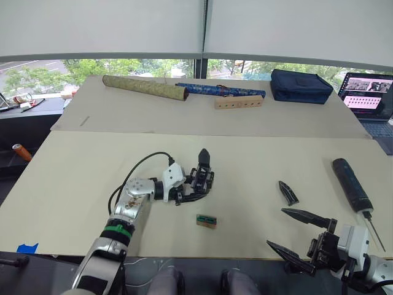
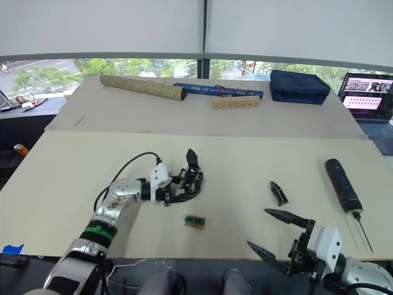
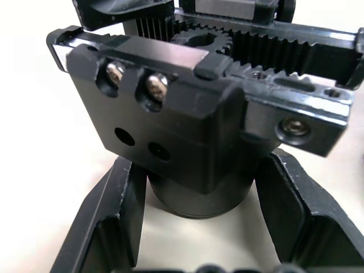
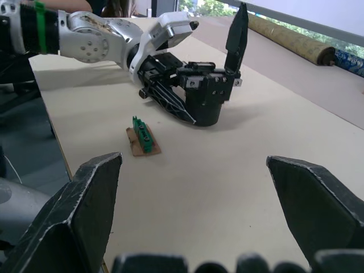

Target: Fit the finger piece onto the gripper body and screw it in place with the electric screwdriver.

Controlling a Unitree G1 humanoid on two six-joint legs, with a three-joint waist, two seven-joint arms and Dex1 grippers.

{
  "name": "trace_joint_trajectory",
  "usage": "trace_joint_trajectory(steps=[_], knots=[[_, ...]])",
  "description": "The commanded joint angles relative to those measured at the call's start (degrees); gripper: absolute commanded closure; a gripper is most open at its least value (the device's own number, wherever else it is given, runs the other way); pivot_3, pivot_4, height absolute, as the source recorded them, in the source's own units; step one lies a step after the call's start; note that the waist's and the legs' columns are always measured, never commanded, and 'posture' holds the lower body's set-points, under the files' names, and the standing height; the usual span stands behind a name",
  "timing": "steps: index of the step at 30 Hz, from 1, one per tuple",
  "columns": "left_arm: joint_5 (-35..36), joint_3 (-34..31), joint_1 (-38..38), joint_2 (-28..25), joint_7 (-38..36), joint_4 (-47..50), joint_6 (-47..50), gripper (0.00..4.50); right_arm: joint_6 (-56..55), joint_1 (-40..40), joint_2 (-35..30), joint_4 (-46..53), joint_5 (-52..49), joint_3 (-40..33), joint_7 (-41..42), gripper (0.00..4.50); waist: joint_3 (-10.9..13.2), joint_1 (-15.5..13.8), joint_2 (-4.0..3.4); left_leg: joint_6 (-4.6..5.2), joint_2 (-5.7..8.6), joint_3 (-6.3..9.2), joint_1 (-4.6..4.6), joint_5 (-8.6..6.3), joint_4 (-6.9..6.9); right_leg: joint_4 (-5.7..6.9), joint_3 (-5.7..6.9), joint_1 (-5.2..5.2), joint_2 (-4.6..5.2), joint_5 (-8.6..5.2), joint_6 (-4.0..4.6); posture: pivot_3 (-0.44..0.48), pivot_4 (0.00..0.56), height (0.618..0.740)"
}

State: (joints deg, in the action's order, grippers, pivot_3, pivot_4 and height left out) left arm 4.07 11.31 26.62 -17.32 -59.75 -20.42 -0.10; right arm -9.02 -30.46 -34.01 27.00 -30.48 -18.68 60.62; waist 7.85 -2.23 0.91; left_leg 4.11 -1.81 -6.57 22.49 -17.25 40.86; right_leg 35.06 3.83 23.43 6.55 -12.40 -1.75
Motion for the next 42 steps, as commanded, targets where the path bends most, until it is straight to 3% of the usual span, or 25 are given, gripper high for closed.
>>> trace_joint_trajectory(steps=[1,21,23,26,33,38,42], knots=[[-0.25,0.72,-0.03,0.88,3.25,6.33,2.34,2.19,-1.06,0.37,0.08,1.39,-0.33,-0.38,-0.37,0.0,0.0,0.05,0.0,0.0,0.0,0.0,0.0,0.0,-0.01,0.0,0.0,0.01,0.0,0.0,0.0,0.0,0.15,0.74],[-0.59,2.0,-3.33,-1.88,7.27,9.8,9.32,2.19,-0.77,-0.24,-1.07,1.14,-1.37,-1.38,1.42,0.0,-0.01,0.34,-0.01,-0.05,-0.04,0.0,-0.15,0.02,-0.03,0.03,-0.03,-0.07,-0.02,0.0,0.01,0.0,0.15,0.74],[-0.37,1.82,-3.72,-2.31,7.18,9.91,8.83,1.15,-0.71,-0.18,-1.18,1.0,-1.58,-1.45,1.68,0.0,-0.01,0.4,-0.01,-0.05,-0.04,0.0,-0.15,0.02,-0.03,0.03,-0.03,-0.07,-0.02,0.0,0.01,0.0,0.15,0.74],[0.52,1.27,-4.87,-4.0,5.93,10.96,6.53,0.01,-0.51,-0.13,-1.47,0.8,-2.07,-1.89,2.17,0.0,-0.01,0.53,-0.02,-0.05,-0.06,0.0,-0.15,0.02,-0.04,0.03,-0.03,-0.06,-0.03,0.0,0.02,0.0,0.15,0.74],[6.91,-4.13,-10.11,-11.98,-1.27,12.36,2.4,0.01,0.16,-2.14,-2.1,0.88,-3.29,-5.78,2.28,0.0,-0.01,0.94,-0.05,-0.08,-0.08,0.01,-0.17,0.03,-0.08,0.02,-0.04,-0.04,0.03,-0.01,0.03,0.0,0.15,0.74],[15.65,-12.2,-13.66,-17.26,-8.9,9.34,0.05,0.01,7.78,-6.3,-0.64,2.38,3.12,-11.76,-10.35,0.0,0.01,1.07,-0.1,-0.24,-0.12,0.01,-0.14,0.04,-0.12,0.06,-0.03,0.08,0.08,-0.06,0.12,0.0,0.15,0.74],[21.65,-15.73,-14.66,-19.67,-13.3,13.91,2.56,0.01,11.49,-9.63,-0.61,4.49,0.78,-13.84,-11.17,0.0,0.02,0.7,-0.12,-0.27,-0.09,-0.01,-0.02,0.04,-0.11,0.08,-0.01,0.5,0.23,-0.08,0.15,0.0,0.15,0.74]])
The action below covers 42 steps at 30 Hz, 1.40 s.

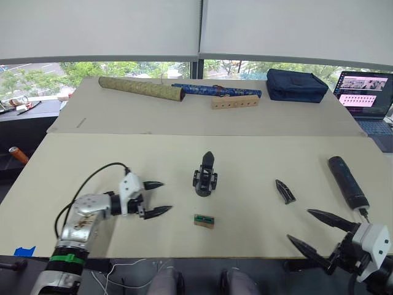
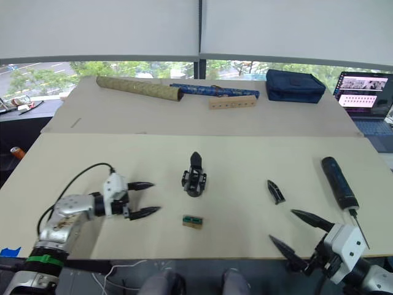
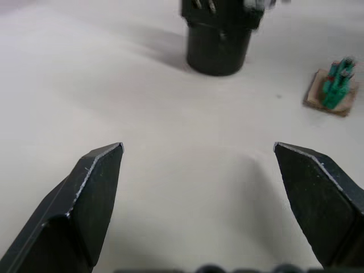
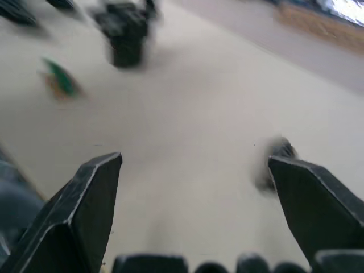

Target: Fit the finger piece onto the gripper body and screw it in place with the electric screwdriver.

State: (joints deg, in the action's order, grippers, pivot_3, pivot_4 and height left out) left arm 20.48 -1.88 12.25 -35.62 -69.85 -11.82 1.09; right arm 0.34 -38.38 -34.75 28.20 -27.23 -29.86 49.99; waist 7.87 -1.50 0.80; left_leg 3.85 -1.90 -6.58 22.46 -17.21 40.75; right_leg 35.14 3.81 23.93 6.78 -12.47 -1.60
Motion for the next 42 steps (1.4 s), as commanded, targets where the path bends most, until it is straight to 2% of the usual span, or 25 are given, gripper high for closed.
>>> trace_joint_trajectory(steps=[1,4,6,9,11,13,15,17,20,24,28,34,40,42], knots=[[6.45,-3.05,-0.54,-1.9,-3.81,6.78,2.64,0.01,2.72,-2.18,0.35,3.66,-3.32,-3.13,-0.55,0.0,0.0,-0.01,-0.01,0.0,0.01,-0.01,0.05,0.0,0.0,0.02,-0.01,0.05,0.01,0.01,-0.02,0.0,0.15,0.74],[15.03,-6.1,-1.2,-3.85,-3.48,14.86,12.0,0.01,7.54,-0.82,-0.7,5.01,-7.6,-4.67,-2.37,0.0,0.0,0.32,-0.01,-0.09,0.0,-0.03,0.15,0.06,0.0,0.07,-0.07,0.0,-0.04,0.02,-0.03,0.0,0.15,0.74],[17.59,-6.84,-1.54,-5.57,-2.92,18.65,16.44,0.01,13.18,2.95,-2.93,6.85,-11.73,-5.14,-5.54,0.0,0.0,0.58,-0.01,-0.28,0.01,-0.03,0.28,0.18,0.03,0.14,-0.1,0.08,-0.06,0.04,-0.03,0.0,0.15,0.74],[18.89,-6.64,-1.55,-7.54,-3.29,23.06,19.29,0.01,30.28,12.61,-13.49,8.59,-14.71,-4.11,-14.54,0.0,0.02,1.56,-0.07,-0.38,0.0,-0.1,0.26,0.24,0.03,0.19,-0.23,0.13,-0.15,0.06,0.0,0.0,0.15,0.74],[19.72,-6.4,-0.67,-7.77,-2.77,24.97,20.59,0.01,42.46,21.15,-20.69,7.76,-20.23,-2.06,-19.72,0.0,0.03,1.6,-0.08,-0.24,0.02,-0.2,0.22,0.2,0.04,0.27,-0.38,0.16,-0.18,0.07,0.03,0.0,0.15,0.74],[20.29,-5.71,0.2,-8.14,-3.15,27.19,21.63,0.01,50.96,28.84,-27.39,6.24,-20.87,3.01,-21.15,0.0,0.04,1.37,-0.07,-0.08,0.01,-0.15,0.23,0.14,0.02,0.3,-0.36,0.21,-0.29,0.06,0.07,0.0,0.15,0.74],[21.56,-5.42,1.36,-8.11,-2.93,29.12,23.22,0.01,59.09,36.42,-30.23,2.99,-22.56,8.1,-23.1,0.0,0.08,0.67,0.01,-0.19,-0.01,-0.04,0.27,0.2,-0.07,0.38,-0.23,0.26,-0.37,-0.02,0.17,0.0,0.15,0.74],[22.17,-5.42,2.53,-7.75,-1.9,30.24,24.11,0.01,65.49,44.27,-30.84,-0.84,-23.07,14.23,-23.6,0.0,0.1,0.16,0.04,-0.45,-0.04,0.07,0.4,0.35,-0.07,0.37,-0.02,0.29,-0.47,-0.13,0.29,0.0,0.15,0.74],[22.62,-5.49,2.64,-7.6,-0.65,31.69,25.28,0.01,69.42,52.37,-31.07,-5.12,-19.91,23.72,-21.2,0.0,0.1,0.3,0.04,-0.68,0.03,0.04,0.55,0.5,-0.05,0.26,-0.08,0.33,-0.47,-0.13,0.26,0.0,0.15,0.74],[21.09,-5.16,-0.66,-8.25,-0.47,32.7,24.65,0.01,71.59,59.25,-28.49,-9.51,-15.13,32.2,-21.01,0.0,0.1,0.83,0.04,-0.55,0.07,0.02,0.71,0.43,0.03,0.01,-0.12,0.33,-0.44,-0.02,0.06,0.0,0.15,0.74],[19.77,-5.39,-2.0,-7.53,0.61,33.18,23.11,0.01,69.9,62.57,-27.56,-14.45,-9.7,39.05,-18.1,0.0,0.12,0.85,0.08,-0.51,0.09,-0.04,0.74,0.4,0.07,-0.05,-0.15,0.34,-0.43,0.02,-0.03,0.0,0.15,0.74],[19.84,-6.2,-3.47,-7.77,1.8,34.1,22.25,0.01,67.66,64.93,-25.62,-19.79,-3.45,42.58,-15.28,0.0,0.12,0.88,0.08,-0.51,0.06,-0.03,0.71,0.41,0.1,0.0,-0.11,0.3,-0.42,0.05,-0.07,0.0,0.15,0.74],[19.98,-6.18,-3.6,-7.82,2.41,34.13,21.99,0.01,67.3,65.62,-23.59,-22.45,-0.73,43.14,-12.24,0.0,0.01,0.9,0.26,-0.53,0.04,-0.03,0.62,0.42,0.11,0.02,-0.11,0.22,-0.43,0.09,-0.08,0.0,0.15,0.74],[19.91,-6.09,-3.4,-7.82,2.41,33.9,21.9,0.0,67.56,65.41,-23.34,-22.98,-0.21,43.16,-10.95,0.55,0.0,0.94,0.27,-0.53,0.04,-0.03,0.62,0.42,0.12,0.01,-0.12,0.22,-0.43,0.13,-0.08,0.0,0.15,0.74]])
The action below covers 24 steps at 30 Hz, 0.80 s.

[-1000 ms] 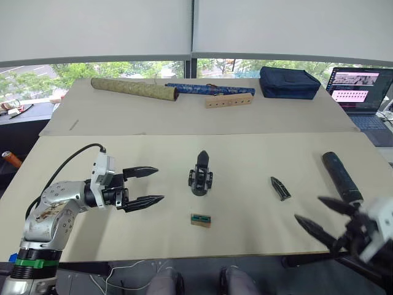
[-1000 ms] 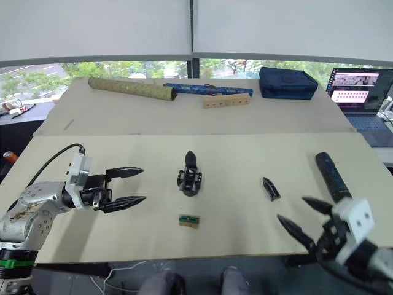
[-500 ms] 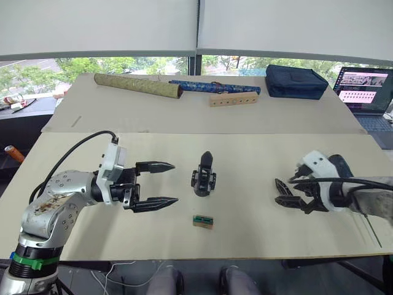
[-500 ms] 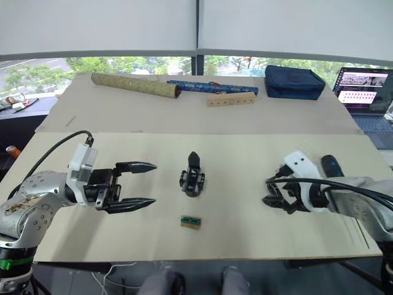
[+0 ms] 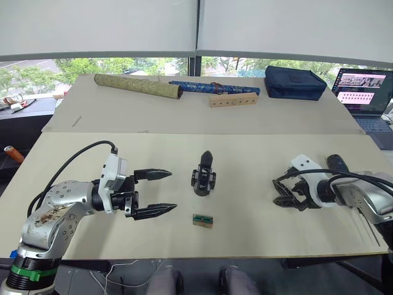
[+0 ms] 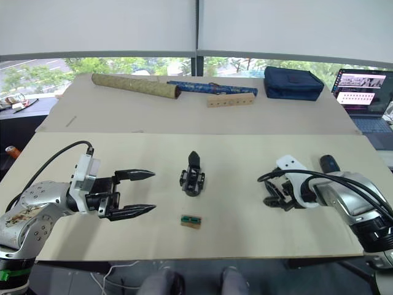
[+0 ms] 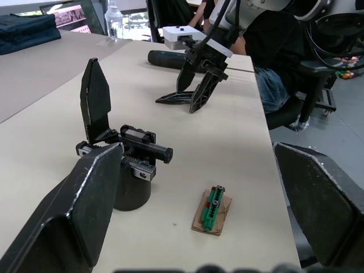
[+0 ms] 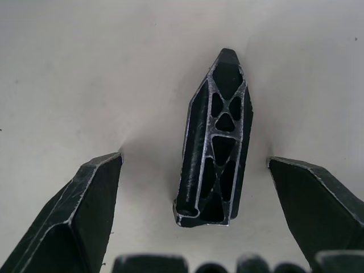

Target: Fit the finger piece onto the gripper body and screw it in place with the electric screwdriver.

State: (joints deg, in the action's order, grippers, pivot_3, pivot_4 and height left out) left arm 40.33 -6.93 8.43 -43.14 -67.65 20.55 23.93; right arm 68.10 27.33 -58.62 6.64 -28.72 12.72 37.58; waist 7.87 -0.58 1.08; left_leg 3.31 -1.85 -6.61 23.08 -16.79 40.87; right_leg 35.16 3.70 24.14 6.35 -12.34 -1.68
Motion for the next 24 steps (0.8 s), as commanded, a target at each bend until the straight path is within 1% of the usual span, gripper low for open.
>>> trace_joint_trajectory(steps=[1,3,6,8,9,12,14,16,18,20,21,22,24], knots=[[0.0,-0.98,0.49,-0.3,0.19,1.42,-1.01,0.0,-0.24,-0.43,0.65,-1.7,1.69,0.56,1.91,0.82,0.0,0.01,0.0,0.0,0.0,0.0,-0.01,0.0,0.0,0.0,-0.01,0.0,0.0,0.01,0.0,0.0,0.15,0.74],[-0.02,-1.01,0.74,-0.29,0.22,1.15,-1.05,0.0,-0.6,-0.64,0.59,-2.5,2.95,0.65,2.53,1.47,-0.01,-0.04,0.02,-0.01,-0.01,0.0,-0.01,0.0,-0.01,0.01,0.0,0.0,-0.01,0.01,-0.01,0.0,0.15,0.74],[0.48,-1.54,1.27,-0.08,0.84,0.62,-0.64,0.0,-1.54,-0.75,0.46,-3.55,5.04,0.56,2.89,2.56,-0.01,-0.08,0.02,-0.05,-0.03,0.01,-0.01,0.03,-0.01,0.01,0.02,0.01,-0.03,0.01,-0.01,0.0,0.15,0.74],[1.68,-2.57,1.66,0.52,2.54,0.07,0.39,0.0,-3.33,-1.28,0.02,-3.59,6.27,-0.13,3.15,3.24,-0.01,-0.08,0.02,-0.05,-0.02,0.01,-0.01,0.03,-0.01,0.0,0.02,0.01,-0.03,0.01,-0.01,0.0,0.15,0.74],[3.02,-3.75,2.21,1.38,4.59,-0.47,1.45,0.0,-4.05,-1.98,-0.12,-2.79,5.87,-1.83,3.53,3.37,-0.02,-0.08,0.03,-0.05,-0.02,0.01,0.0,0.03,-0.01,-0.01,0.02,0.0,-0.03,0.01,-0.01,0.0,0.15,0.74],[7.82,-7.13,4.21,4.08,11.59,-1.47,5.91,0.0,-7.32,-4.57,1.29,1.49,3.61,-9.77,3.55,3.37,-0.01,-0.33,0.04,-0.03,0.0,0.04,0.05,0.04,0.0,0.01,0.04,0.0,0.01,0.02,-0.04,0.0,0.15,0.74],[10.99,-9.07,6.19,6.44,16.95,-1.44,8.29,0.0,-16.44,-5.6,4.6,5.75,3.97,-15.91,1.93,3.37,0.0,-0.2,0.04,-0.03,0.0,0.03,0.07,0.05,0.0,0.01,0.03,0.03,0.02,0.04,-0.07,0.0,0.15,0.74],[14.43,-10.47,8.56,8.76,22.33,-1.15,10.75,0.0,-23.48,-5.36,7.55,10.35,4.99,-19.32,0.31,3.37,0.01,0.01,0.01,-0.08,0.01,0.04,0.08,0.08,0.0,0.06,0.0,0.07,0.01,0.05,-0.09,0.0,0.15,0.74],[18.04,-10.88,11.9,11.94,28.9,-0.67,12.91,0.0,-32.54,-2.32,11.43,14.49,8.28,-19.65,-2.96,3.37,0.01,0.11,0.02,-0.14,0.01,0.05,0.04,0.12,-0.01,0.09,-0.03,0.08,-0.02,0.06,-0.1,0.0,0.15,0.74],[21.15,-10.65,15.43,15.32,34.89,-0.46,14.44,0.0,-37.36,1.81,15.41,17.18,10.8,-18.21,-6.38,3.37,0.02,0.23,0.02,-0.21,0.0,0.06,0.01,0.16,-0.01,0.14,-0.04,0.08,-0.05,0.06,-0.1,0.0,0.15,0.74],[22.02,-10.49,16.72,16.48,36.8,-0.33,14.92,0.0,-38.77,3.26,16.88,17.77,11.61,-17.53,-7.22,3.37,0.02,0.16,0.02,-0.24,0.01,0.08,0.0,0.18,-0.01,0.15,-0.04,0.08,-0.05,0.06,-0.1,0.0,0.15,0.74],[22.56,-9.9,19.19,18.68,40.0,-0.5,14.93,0.0,-39.2,5.6,18.56,18.38,12.98,-15.33,-8.08,3.37,0.02,0.1,0.03,-0.25,0.01,0.09,0.01,0.19,-0.01,0.16,-0.02,0.08,-0.06,0.06,-0.1,0.0,0.15,0.74],[21.52,-8.36,23.9,22.65,44.97,-1.39,13.98,0.0,-42.27,9.72,22.16,17.99,16.4,-11.34,-9.73,3.37,0.03,-0.21,0.05,-0.3,0.03,0.12,-0.02,0.22,-0.01,0.15,0.03,0.02,-0.1,0.06,-0.1,0.0,0.15,0.74]])
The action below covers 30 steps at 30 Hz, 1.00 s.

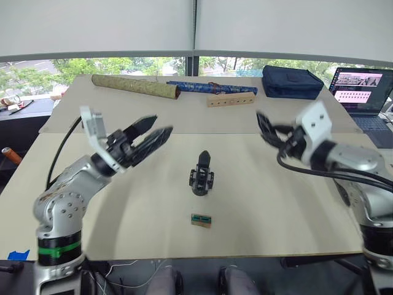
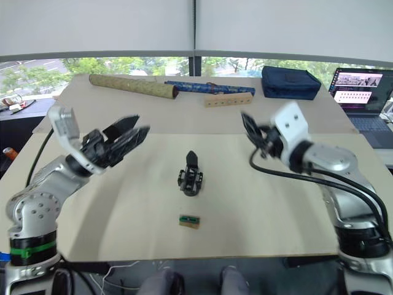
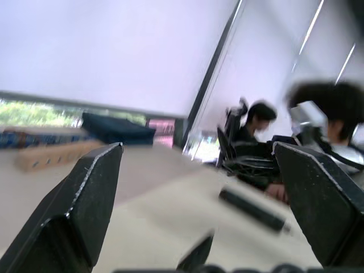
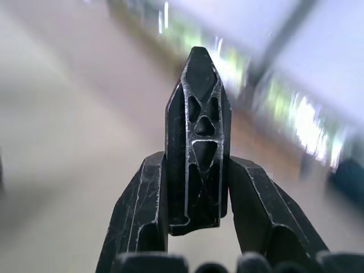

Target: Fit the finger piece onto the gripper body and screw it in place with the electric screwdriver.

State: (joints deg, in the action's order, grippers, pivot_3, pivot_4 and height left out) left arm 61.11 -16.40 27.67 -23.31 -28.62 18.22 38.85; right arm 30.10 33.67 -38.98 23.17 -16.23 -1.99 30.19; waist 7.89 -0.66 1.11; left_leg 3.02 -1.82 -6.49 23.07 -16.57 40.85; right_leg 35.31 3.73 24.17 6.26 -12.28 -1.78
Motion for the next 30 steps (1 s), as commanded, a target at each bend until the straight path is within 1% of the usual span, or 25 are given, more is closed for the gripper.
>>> trace_joint_trajectory(steps=[1,2,5,9,17,21,23,24,25,26,30], knots=[[0.41,1.63,6.75,4.67,7.82,0.18,-1.25,0.0,-4.98,5.12,4.14,0.83,5.52,5.25,-3.1,3.37,0.01,-0.19,0.02,0.01,0.02,0.0,0.02,0.01,0.01,-0.02,0.03,0.0,0.0,0.0,0.0,0.0,0.15,0.74],[-0.47,2.24,8.26,5.85,9.14,-0.57,-1.31,0.0,-6.47,6.38,5.7,0.01,6.83,6.52,-3.59,3.37,0.01,-0.2,0.02,0.02,0.06,0.0,0.04,0.02,0.01,-0.04,0.03,-0.01,0.0,0.0,0.0,0.0,0.15,0.74],[-2.78,3.99,11.35,8.09,9.42,-2.17,-2.56,0.0,-10.56,9.36,8.89,-2.68,10.04,9.44,-3.77,3.37,0.01,0.04,0.02,0.05,0.2,-0.04,0.06,0.04,-0.01,0.13,0.02,-0.02,0.0,0.01,0.01,0.0,0.15,0.74],[-3.89,4.7,13.41,9.86,9.51,-4.59,-3.18,0.0,-14.82,10.47,9.78,-4.56,12.85,11.65,-1.85,3.37,0.01,0.1,0.01,0.04,0.19,-0.05,0.07,0.04,-0.04,0.12,0.11,0.01,-0.03,0.0,0.0,0.0,0.15,0.74],[-5.56,6.15,14.57,13.57,9.18,-6.55,-4.24,0.0,-15.88,9.95,11.63,-3.49,15.25,12.76,-0.33,3.37,0.01,0.29,0.01,-0.04,0.16,-0.07,0.05,0.09,-0.03,0.13,0.11,-0.01,-0.06,0.0,0.0,0.0,0.15,0.74],[-8.16,8.16,14.14,14.11,8.14,-6.54,-5.06,0.0,-15.33,9.74,12.26,-3.27,16.01,12.87,-0.01,3.37,0.01,0.3,0.01,-0.06,0.15,-0.06,0.05,0.1,-0.03,0.15,0.12,0.0,-0.07,0.01,0.0,0.0,0.15,0.74],[-8.21,7.76,14.17,14.87,8.47,-6.61,-5.61,0.0,-15.04,9.4,12.38,-3.14,16.35,12.92,0.16,3.37,0.01,0.35,0.01,-0.06,0.15,-0.07,0.05,0.1,-0.04,0.16,0.12,0.01,-0.07,0.0,0.0,0.0,0.15,0.74],[-8.31,7.62,14.29,15.02,8.31,-6.64,-5.82,0.52,-14.88,9.27,12.4,-3.11,16.51,12.84,0.23,3.37,0.01,0.35,0.01,-0.06,0.15,-0.07,0.05,0.1,-0.04,0.15,0.12,0.01,-0.07,0.01,0.0,0.0,0.15,0.74],[-8.36,7.51,14.35,15.11,8.15,-6.66,-5.83,0.78,-14.82,9.2,12.41,-3.12,16.69,12.76,0.29,3.37,0.01,0.35,0.01,-0.06,0.14,-0.06,0.05,0.1,-0.04,0.16,0.12,0.01,-0.07,0.0,0.0,0.0,0.15,0.74],[-8.39,7.48,14.25,15.16,8.02,-6.61,-5.77,1.18,-14.74,9.13,12.42,-3.1,16.83,12.65,0.28,3.37,0.01,0.36,0.01,-0.06,0.14,-0.06,0.05,0.1,-0.04,0.15,0.12,0.01,-0.07,0.0,0.0,0.0,0.15,0.74],[-8.6,7.33,13.73,15.84,7.67,-5.83,-7.12,3.12,-14.53,8.98,12.57,-3.28,16.99,12.42,0.48,3.37,0.01,0.33,0.01,-0.06,0.14,-0.06,0.05,0.1,-0.04,0.16,0.12,0.01,-0.07,0.0,0.0,0.0,0.15,0.74]])
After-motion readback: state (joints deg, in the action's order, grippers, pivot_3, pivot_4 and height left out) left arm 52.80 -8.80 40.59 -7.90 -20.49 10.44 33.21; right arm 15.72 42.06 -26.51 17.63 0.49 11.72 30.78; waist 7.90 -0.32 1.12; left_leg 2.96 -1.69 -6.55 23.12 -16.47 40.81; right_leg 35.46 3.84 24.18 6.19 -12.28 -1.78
